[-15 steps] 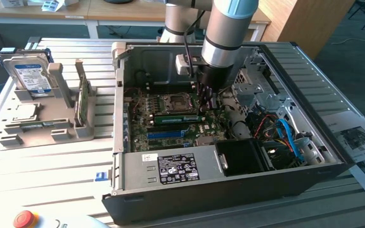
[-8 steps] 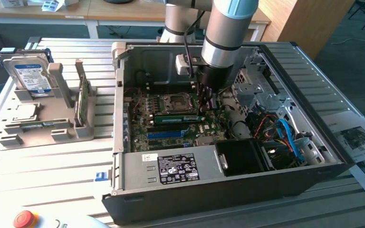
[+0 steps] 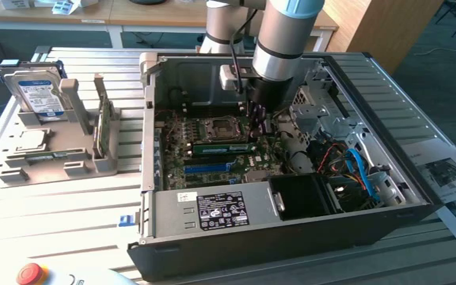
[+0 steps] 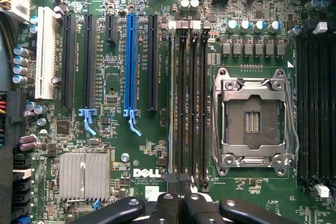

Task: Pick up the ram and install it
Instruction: 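Press down the ram until it locks into place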

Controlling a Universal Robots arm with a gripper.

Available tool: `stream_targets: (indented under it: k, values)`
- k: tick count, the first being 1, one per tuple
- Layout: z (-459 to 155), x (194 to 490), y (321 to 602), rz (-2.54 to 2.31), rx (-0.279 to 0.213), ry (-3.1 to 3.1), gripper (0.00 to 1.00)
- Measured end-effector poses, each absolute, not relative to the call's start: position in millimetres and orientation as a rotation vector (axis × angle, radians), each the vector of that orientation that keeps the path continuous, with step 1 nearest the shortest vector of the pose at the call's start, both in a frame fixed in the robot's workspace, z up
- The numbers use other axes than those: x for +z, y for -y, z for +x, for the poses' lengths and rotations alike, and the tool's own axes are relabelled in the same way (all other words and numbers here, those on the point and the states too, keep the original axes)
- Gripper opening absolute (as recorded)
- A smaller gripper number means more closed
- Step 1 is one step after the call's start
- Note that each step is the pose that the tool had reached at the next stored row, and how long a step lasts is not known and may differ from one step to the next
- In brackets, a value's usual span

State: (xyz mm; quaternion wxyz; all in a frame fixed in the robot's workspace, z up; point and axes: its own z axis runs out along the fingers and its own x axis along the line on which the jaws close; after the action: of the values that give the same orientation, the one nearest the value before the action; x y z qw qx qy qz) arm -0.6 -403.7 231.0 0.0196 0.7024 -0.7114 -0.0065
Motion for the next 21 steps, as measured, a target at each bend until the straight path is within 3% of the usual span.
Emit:
stream_targets:
  k: [21]
  values:
    - [-36.2,229.4,391.6,2.180,-0.020,2.208,0.10]
